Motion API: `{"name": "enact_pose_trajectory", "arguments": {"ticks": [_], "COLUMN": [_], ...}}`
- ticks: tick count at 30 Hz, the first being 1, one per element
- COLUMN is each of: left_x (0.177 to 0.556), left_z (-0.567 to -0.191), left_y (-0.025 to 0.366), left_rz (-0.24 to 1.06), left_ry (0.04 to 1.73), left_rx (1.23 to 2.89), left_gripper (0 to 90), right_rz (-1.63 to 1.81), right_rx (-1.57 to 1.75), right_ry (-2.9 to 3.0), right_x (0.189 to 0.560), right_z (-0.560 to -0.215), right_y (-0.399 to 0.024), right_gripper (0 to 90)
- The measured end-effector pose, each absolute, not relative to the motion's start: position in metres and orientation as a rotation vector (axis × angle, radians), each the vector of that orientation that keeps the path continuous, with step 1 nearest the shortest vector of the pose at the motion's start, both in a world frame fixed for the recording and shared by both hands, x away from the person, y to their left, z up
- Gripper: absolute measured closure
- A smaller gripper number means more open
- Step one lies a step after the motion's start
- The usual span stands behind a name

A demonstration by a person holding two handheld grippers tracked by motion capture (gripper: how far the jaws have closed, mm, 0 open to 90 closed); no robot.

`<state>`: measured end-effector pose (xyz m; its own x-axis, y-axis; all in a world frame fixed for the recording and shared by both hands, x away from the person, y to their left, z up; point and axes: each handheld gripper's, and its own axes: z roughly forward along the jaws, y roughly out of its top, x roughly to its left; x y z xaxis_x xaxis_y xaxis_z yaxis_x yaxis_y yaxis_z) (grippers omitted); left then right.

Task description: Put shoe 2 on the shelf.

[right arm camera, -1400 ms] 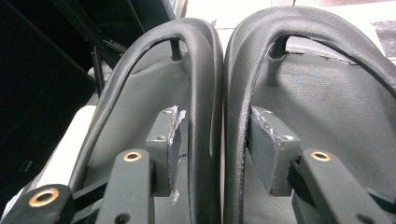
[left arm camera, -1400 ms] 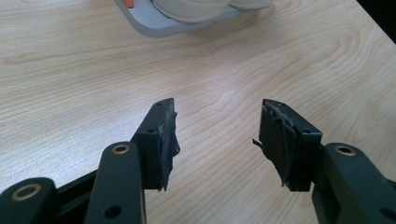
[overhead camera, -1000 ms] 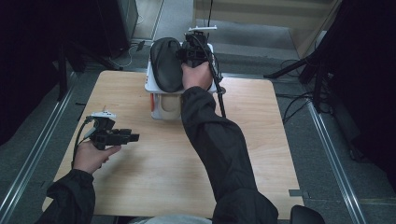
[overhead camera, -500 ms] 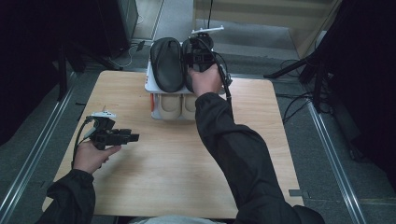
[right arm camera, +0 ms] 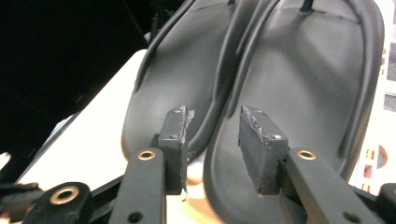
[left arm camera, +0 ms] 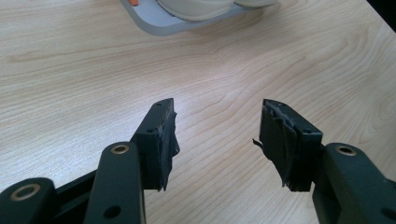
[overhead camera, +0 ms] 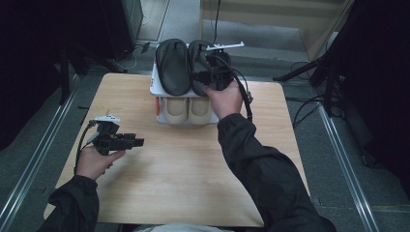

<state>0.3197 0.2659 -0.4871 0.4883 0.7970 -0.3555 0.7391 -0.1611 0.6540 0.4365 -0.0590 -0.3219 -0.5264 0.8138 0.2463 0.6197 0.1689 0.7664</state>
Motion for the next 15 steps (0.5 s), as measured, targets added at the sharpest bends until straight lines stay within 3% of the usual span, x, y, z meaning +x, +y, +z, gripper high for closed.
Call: {"name": "enact_pose_trajectory", "arguments": {"ticks": [15], "left_x": [0.319], "left_z": [-0.487], "left_y": [0.265], "left_rz": [0.098], "left_ry": [1.269], "left_rx": [1.926], "left_gripper": [45.7], "right_rz": [1.366], "right_rx": [1.259], "right_ry": [2.327], "right_x": [0.393], "right_z": [-0.346], "right_y": [-0.073], "right_gripper": [63.0]}}
